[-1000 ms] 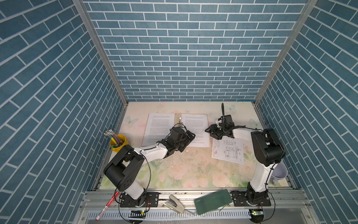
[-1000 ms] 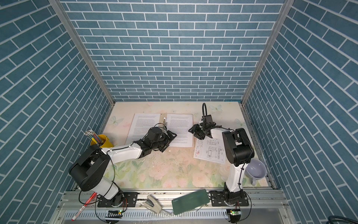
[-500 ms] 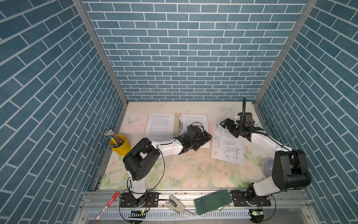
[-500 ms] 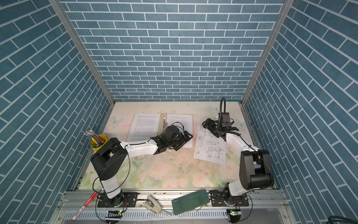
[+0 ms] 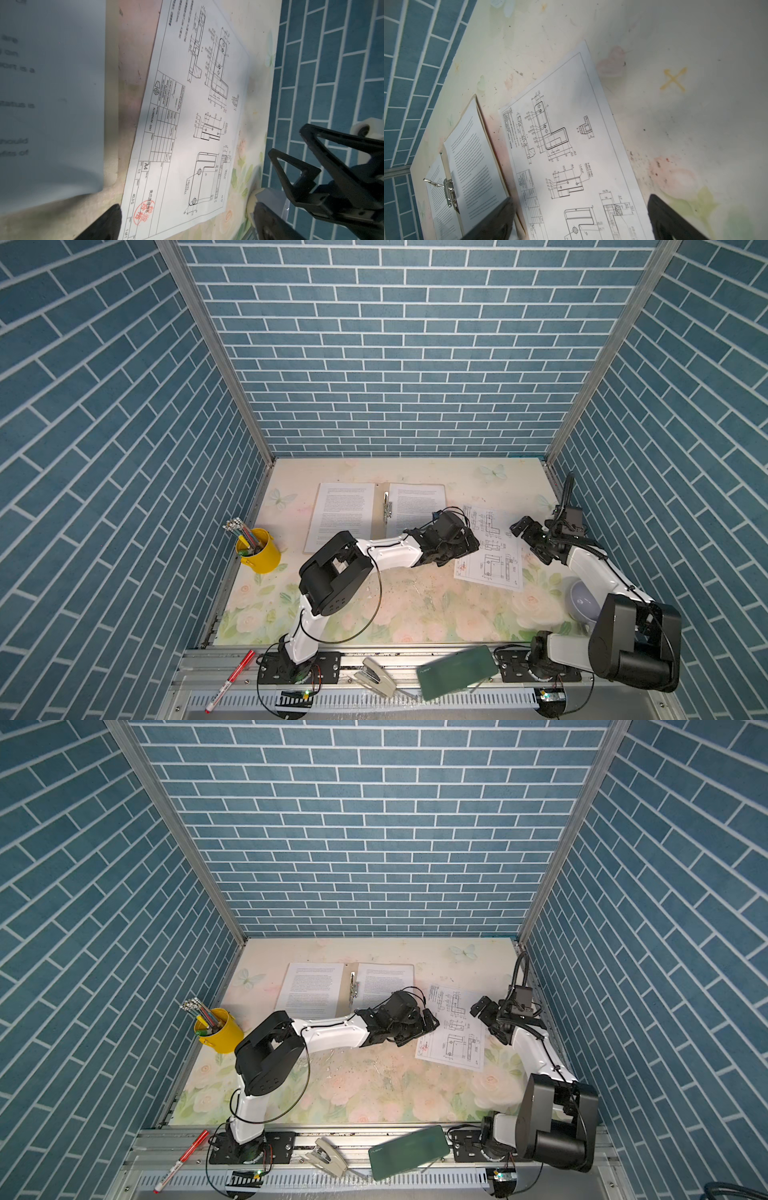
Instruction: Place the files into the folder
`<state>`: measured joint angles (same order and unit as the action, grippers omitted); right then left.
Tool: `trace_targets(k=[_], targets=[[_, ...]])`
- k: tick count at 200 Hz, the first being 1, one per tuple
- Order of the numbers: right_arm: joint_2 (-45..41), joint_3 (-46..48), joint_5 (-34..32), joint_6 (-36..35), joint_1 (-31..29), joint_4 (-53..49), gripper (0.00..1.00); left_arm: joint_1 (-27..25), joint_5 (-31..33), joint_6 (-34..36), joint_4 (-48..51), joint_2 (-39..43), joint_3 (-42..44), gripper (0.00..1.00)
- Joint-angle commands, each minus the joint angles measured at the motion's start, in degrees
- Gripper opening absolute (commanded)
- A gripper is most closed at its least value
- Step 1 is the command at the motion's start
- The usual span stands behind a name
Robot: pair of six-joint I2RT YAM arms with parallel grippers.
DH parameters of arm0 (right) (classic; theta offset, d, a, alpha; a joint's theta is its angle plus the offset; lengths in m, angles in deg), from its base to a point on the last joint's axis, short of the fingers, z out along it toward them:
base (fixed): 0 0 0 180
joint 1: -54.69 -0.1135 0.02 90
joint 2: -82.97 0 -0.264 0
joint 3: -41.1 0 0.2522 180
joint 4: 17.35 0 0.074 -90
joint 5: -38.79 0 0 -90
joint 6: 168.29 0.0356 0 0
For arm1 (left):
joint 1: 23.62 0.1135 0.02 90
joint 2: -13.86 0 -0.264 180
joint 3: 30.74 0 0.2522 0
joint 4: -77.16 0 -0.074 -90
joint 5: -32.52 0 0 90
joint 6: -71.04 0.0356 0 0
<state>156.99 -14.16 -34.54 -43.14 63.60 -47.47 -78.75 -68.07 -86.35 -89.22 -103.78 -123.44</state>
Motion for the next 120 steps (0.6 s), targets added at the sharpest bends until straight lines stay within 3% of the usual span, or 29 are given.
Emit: trace_targets(k=[1,120], targets=[[-0.56,2.67,2.76,-3.37,1.49,-1.1,0.98,-0.66,-0.22,2.39,5.26,-1.98,-2.71,1.0],[7.69,7.32,10.18,-3.18,3.62,5.81,0.89,-1.83,0.51,3.94,16.57,-6.04,-9.08,1.0]])
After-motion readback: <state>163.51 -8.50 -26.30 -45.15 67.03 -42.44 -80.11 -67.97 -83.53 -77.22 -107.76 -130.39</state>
